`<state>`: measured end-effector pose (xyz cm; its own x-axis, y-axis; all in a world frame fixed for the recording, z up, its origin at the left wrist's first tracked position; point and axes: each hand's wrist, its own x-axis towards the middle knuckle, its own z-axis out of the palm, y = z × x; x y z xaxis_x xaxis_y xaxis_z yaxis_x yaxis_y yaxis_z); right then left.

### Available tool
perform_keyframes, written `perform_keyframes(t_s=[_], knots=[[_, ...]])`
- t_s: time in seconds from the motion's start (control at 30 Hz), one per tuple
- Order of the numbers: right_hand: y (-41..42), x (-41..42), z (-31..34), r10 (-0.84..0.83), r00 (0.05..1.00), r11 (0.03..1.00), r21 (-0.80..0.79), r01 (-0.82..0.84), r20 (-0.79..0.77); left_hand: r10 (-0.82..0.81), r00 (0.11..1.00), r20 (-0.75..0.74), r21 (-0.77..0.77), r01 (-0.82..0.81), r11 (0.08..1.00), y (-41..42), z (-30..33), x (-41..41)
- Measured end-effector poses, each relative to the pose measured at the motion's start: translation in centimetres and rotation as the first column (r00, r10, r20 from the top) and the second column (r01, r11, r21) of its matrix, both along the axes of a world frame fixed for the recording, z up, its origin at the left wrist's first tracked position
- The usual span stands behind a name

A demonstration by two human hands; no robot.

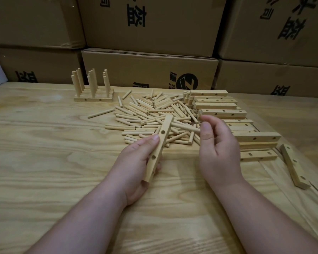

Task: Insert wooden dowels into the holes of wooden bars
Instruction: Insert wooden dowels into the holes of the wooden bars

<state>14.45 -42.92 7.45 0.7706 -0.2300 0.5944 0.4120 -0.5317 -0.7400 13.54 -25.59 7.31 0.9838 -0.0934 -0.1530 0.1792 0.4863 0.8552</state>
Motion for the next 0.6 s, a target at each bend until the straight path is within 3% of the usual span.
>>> perform_keyframes(t_s=[0.13,0.33,0.4,0.5,0.6], knots=[[-0.2,0.4,-0.1,-0.055,0.997,0.997,-0.061,0.052,-0.054,0.048,0.994,-0.097,-0.130,-0.060,0.990,0.3,0.2,0.3],[-0.1,0.7,-0.3,-0.012,0.998,0.998,-0.068,0.007,-0.066,0.084,0.987,-0.137,-0.094,-0.098,0.991,0.3,0.0,0.6],[-0.1,0.9,-0.3,-0.015,0.996,0.973,-0.231,-0.007,-0.090,0.090,0.984,-0.151,-0.112,-0.107,0.988,0.4,0.1,0.7],[0.3,1.0,-1.0,0.039,0.963,0.836,-0.519,-0.177,-0.266,0.075,0.983,-0.165,-0.155,-0.101,0.983,0.5,0.2,0.7],[0.6,1.0,-1.8,0.059,0.927,0.718,-0.630,-0.297,-0.370,0.060,0.982,-0.177,-0.182,-0.093,0.979,0.6,0.2,0.8]])
